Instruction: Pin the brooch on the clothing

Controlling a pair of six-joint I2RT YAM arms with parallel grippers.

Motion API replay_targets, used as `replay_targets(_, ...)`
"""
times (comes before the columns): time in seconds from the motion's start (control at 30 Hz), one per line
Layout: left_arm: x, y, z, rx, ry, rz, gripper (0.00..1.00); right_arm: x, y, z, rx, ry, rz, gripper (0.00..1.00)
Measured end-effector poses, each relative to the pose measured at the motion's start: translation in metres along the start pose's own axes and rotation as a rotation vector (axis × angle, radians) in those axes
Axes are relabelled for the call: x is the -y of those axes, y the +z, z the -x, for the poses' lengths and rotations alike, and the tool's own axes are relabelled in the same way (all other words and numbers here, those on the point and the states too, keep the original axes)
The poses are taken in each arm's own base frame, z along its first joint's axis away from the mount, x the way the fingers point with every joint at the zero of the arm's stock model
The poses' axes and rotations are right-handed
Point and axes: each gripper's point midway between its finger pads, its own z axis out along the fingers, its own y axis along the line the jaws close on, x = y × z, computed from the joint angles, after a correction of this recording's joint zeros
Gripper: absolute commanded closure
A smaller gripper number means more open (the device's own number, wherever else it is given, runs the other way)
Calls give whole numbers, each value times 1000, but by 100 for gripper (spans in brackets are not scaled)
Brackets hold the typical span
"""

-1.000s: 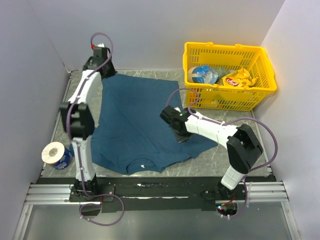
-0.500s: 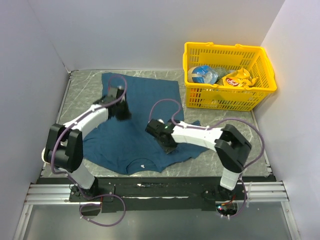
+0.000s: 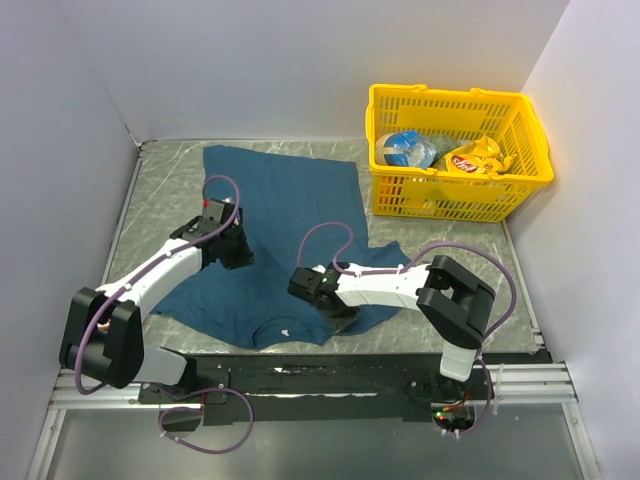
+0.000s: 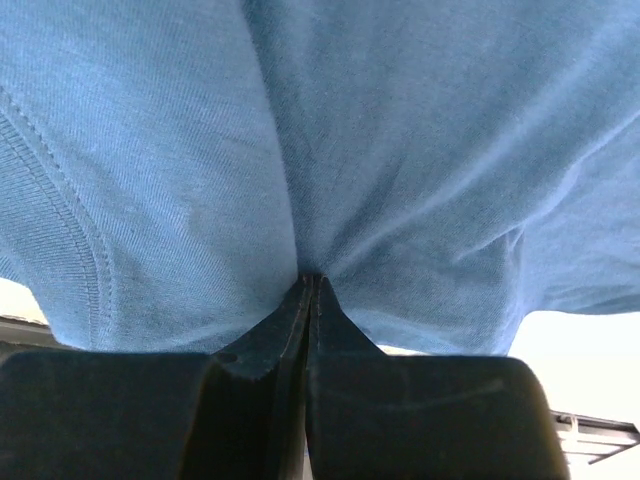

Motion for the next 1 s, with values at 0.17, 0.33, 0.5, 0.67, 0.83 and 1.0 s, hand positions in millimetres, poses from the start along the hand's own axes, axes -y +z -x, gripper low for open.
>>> replay_targets(0.17,-8,1,-4,-9,-1,33,99,4,-2,2,8,25,-31,100)
replay_targets(0.33,-8,0,-3,-5,4,39,92,20,-29,29,104,123,-18,100)
replay_targets(0.5,6,-16,12,57,48,-25,48,79,-100,76,399,397,106,70)
replay_targets(0.67,38,-39,31,149,92,-185,16,133,-96,60,458,582,134,33)
replay_targets(0.83,67,-52,41,200,142,-324,1,161,-73,35,433,728,172,2)
replay_targets(1.0,82,-54,43,201,179,-401,1,177,-72,27,477,840,250,1)
